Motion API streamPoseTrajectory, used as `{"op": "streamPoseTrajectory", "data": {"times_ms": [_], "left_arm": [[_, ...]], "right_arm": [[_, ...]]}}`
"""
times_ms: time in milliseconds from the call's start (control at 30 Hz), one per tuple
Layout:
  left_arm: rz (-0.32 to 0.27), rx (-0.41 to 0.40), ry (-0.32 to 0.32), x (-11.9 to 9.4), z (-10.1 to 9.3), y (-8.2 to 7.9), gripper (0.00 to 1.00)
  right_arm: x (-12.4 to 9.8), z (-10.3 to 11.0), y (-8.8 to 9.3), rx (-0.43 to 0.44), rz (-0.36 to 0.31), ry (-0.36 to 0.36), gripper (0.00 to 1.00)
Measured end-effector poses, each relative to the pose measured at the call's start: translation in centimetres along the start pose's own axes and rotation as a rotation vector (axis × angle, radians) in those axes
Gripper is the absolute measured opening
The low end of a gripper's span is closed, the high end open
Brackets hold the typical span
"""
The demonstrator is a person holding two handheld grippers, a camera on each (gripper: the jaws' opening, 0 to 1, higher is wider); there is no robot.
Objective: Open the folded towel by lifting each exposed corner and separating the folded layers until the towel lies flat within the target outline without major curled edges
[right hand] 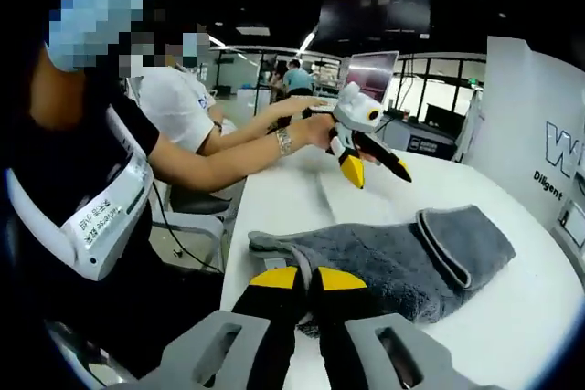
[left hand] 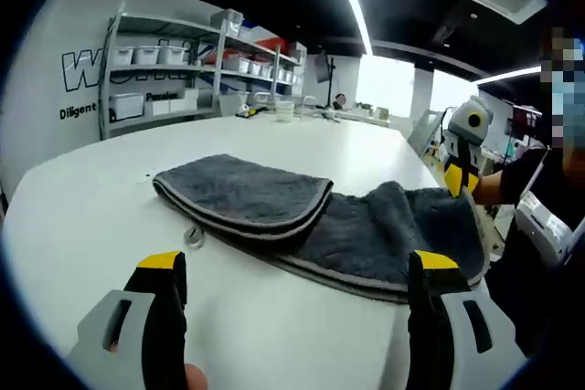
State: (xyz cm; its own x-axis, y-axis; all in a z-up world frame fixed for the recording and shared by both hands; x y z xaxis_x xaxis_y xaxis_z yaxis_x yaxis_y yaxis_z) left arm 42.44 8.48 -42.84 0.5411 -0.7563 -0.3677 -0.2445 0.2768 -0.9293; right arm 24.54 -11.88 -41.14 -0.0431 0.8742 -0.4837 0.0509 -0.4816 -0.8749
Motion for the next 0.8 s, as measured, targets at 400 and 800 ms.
{"op": "streamPoseTrajectory", "data": {"times_ms": [400, 800], "left_arm": [[-0.005, -0.004, 0.005, 0.0, -0.1, -0.1, 1.0], [-0.012, 0.016, 0.011, -0.2, -0.2, -0.3, 1.0]], "right_arm": [[3.0, 3.8, 2.6, 0.023, 0.106, -0.138, 0.03], [3.3, 4.1, 4.2, 0.104, 0.137, -0.194, 0.06]]}}
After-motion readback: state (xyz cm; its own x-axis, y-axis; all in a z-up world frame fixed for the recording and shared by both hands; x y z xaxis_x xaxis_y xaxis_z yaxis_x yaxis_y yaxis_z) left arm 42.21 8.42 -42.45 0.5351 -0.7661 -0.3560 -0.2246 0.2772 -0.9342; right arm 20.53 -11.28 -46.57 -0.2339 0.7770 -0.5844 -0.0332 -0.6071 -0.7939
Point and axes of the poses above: the point that each gripper's makers call its tool centre point, and the gripper's own axes: x roughly forward along the fingers, z roughly to its left, y roughly out of its underside, the point moved 4 cm from there along -x, roughly backward along the fingers, and after that the axes turned 12 degrees about -y, right-handed, at the moved point
